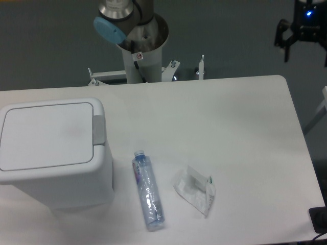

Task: Open the trash can
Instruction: 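Move the open gripper down toward the white trash can lid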

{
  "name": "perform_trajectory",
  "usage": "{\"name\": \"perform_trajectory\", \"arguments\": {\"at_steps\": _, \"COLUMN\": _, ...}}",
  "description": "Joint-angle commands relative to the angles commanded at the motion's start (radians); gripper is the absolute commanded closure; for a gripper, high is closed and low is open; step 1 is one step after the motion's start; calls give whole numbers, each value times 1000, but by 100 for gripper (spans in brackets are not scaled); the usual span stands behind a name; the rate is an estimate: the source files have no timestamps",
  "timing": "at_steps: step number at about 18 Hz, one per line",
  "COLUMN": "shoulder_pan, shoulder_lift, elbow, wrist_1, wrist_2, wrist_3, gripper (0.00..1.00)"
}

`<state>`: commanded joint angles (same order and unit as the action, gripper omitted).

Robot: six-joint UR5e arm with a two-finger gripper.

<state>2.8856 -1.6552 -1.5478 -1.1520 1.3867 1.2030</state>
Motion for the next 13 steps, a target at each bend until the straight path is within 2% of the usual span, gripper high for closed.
{"name": "perform_trajectory", "arguments": {"at_steps": 5, "shoulder_pan": -173, "shoulder_lift": -3, "elbow": 11, "wrist_1": 5, "wrist_2": -38, "wrist_3": -397, "gripper": 0}}
{"name": "perform_trajectory", "arguments": {"at_steps": 8, "shoulder_pan": -241, "shoulder_lift": -6, "elbow": 9, "wrist_1": 50, "wrist_2": -98, "wrist_3": -644, "gripper": 0}}
{"name": "perform_trajectory", "arguments": {"at_steps": 10, "shoulder_pan": -320, "shoulder_lift": -11, "elbow": 9, "wrist_1": 55, "wrist_2": -139, "wrist_3": -826, "gripper": 0}}
{"name": "perform_trajectory", "arguments": {"at_steps": 13, "shoulder_pan": -371, "shoulder_lift": -11, "elbow": 8, "wrist_1": 55, "wrist_2": -176, "wrist_3": -989, "gripper": 0}}
